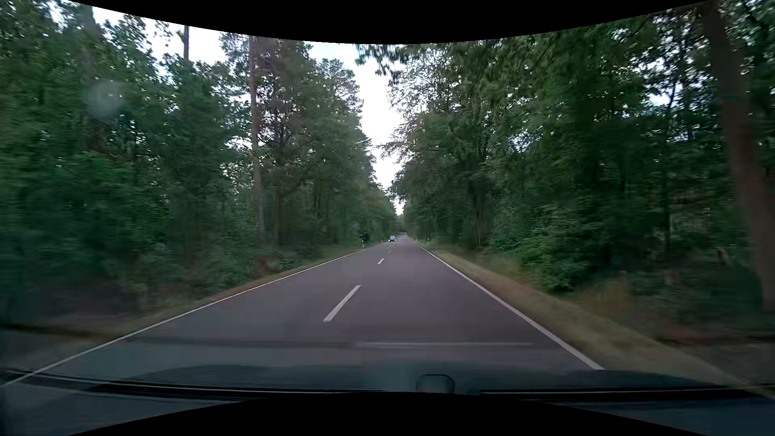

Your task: Follow the waypoints while adhering to traffic rules and regulations

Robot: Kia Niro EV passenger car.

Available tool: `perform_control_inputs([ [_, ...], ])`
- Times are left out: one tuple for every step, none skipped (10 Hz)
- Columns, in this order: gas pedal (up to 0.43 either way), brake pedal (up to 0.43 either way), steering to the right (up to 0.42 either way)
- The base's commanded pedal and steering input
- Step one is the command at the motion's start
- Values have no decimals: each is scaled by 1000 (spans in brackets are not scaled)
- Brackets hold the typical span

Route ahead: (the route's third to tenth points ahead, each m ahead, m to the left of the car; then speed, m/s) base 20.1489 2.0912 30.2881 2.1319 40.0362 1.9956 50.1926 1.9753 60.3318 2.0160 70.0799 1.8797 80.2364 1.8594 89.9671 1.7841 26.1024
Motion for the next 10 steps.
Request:
perform_control_inputs([
  [118,0,-3],
  [118,0,-3],
  [118,0,-3],
  [118,0,-3],
  [118,0,-3],
  [118,0,-2],
  [118,0,-2],
  [118,0,-2],
  [118,0,-2],
  [118,0,-2],
])
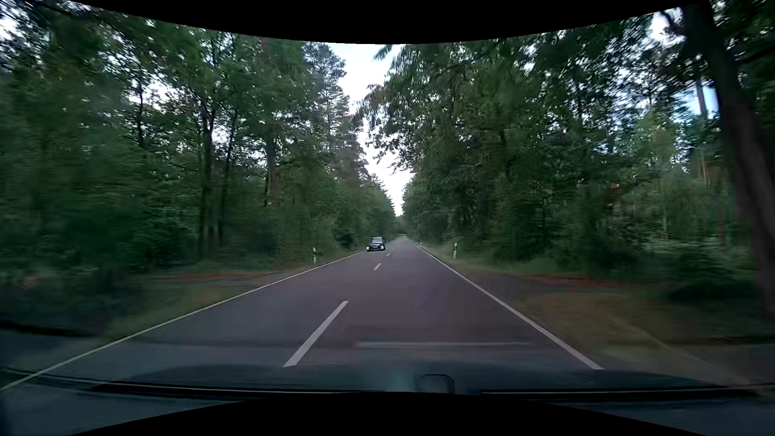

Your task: Follow the waypoints while adhering to traffic rules and regulations

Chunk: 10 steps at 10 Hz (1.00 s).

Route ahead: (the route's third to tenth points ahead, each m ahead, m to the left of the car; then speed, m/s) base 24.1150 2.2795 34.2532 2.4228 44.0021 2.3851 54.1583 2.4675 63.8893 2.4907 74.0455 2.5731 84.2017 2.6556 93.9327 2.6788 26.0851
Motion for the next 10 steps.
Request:
perform_control_inputs([
  [118,0,-2],
  [118,0,-2],
  [118,0,-3],
  [118,0,-3],
  [118,0,-3],
  [118,0,-3],
  [118,0,-3],
  [118,0,-3],
  [118,0,-3],
  [118,0,-3],
])
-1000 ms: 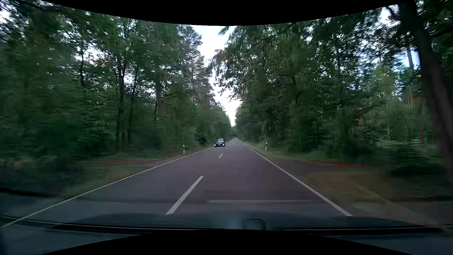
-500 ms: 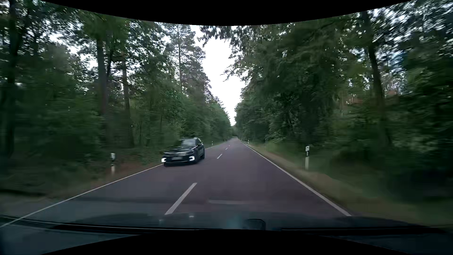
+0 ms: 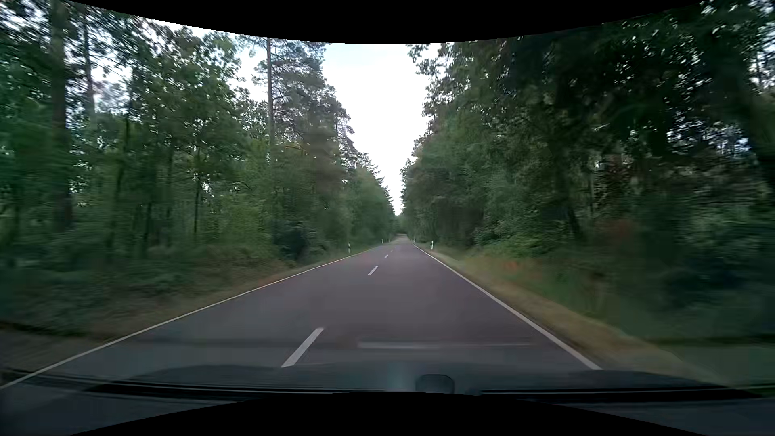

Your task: Follow the waypoints while adhering to traffic rules and regulations

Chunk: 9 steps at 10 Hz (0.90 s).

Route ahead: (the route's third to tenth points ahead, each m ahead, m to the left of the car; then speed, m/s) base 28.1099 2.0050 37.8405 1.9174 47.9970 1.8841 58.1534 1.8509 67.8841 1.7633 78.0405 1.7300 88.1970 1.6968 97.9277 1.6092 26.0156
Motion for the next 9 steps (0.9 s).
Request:
perform_control_inputs([
  [118,0,-3],
  [118,0,-3],
  [118,0,-3],
  [118,0,-3],
  [118,0,-3],
  [118,0,-3],
  [118,0,-3],
  [118,0,-3],
  [118,0,-3],
])
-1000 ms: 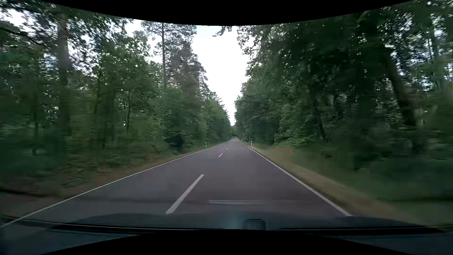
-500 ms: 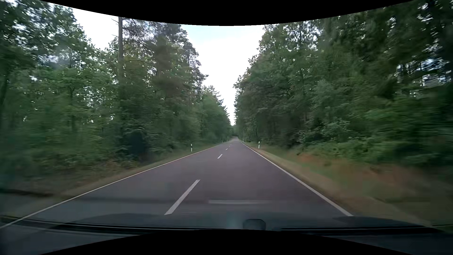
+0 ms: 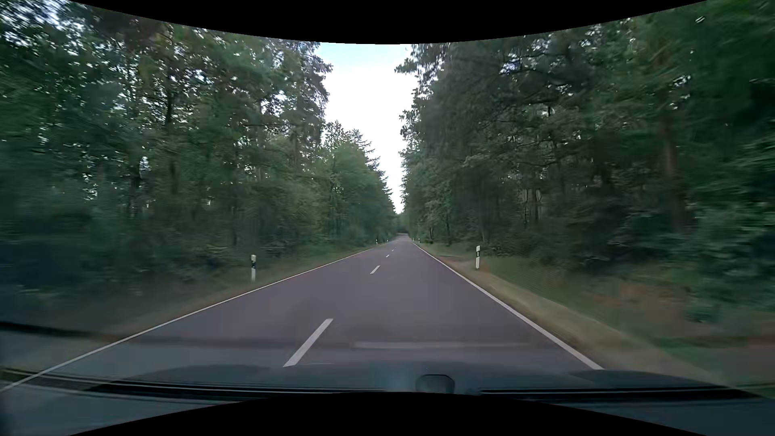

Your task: Follow the waypoints while adhering to traffic rules and regulations

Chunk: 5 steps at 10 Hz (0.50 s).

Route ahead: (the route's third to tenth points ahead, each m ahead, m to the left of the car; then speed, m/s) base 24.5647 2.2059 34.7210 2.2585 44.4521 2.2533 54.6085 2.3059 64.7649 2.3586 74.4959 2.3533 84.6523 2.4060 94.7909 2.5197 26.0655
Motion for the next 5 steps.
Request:
perform_control_inputs([
  [118,0,-3],
  [118,0,-3],
  [118,0,-3],
  [118,0,-3],
  [118,0,-3],
])
